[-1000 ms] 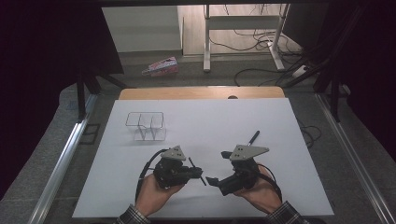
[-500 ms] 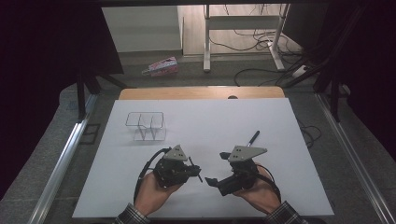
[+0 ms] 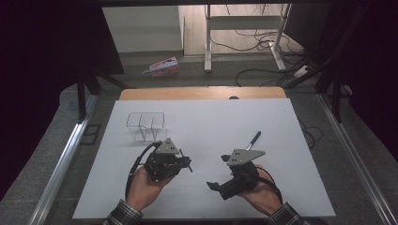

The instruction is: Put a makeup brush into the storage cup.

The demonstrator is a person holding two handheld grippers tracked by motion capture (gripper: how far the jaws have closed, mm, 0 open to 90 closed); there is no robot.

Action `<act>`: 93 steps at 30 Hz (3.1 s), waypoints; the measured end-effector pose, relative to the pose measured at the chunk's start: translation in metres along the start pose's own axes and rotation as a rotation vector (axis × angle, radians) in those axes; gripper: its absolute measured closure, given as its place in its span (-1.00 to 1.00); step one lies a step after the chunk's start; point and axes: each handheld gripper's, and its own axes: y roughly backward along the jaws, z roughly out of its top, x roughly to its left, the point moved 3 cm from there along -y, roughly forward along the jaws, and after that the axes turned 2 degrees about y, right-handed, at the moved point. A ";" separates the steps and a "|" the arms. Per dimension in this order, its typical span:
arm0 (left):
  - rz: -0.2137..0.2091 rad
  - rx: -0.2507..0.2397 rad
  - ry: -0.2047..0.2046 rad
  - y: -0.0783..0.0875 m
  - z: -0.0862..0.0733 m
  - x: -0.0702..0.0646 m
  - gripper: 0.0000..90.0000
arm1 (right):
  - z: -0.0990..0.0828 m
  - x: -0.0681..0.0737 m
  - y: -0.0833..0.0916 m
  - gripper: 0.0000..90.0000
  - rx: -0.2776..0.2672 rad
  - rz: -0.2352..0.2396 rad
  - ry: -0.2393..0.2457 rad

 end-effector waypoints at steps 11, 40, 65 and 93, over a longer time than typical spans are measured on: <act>0.043 -0.015 0.032 0.009 -0.001 0.015 0.90 | -0.004 -0.004 0.001 -1.00 0.010 -0.025 -0.007; 0.124 -0.033 0.096 0.021 -0.013 0.054 0.90 | -0.021 -0.015 0.007 -1.00 0.067 -0.087 -0.018; 0.152 -0.056 0.146 0.027 -0.012 0.079 0.90 | -0.039 -0.022 0.023 -1.00 0.105 -0.124 -0.051; 0.187 -0.096 0.174 0.038 -0.005 0.106 0.90 | -0.061 -0.025 0.043 -1.00 0.138 -0.168 -0.090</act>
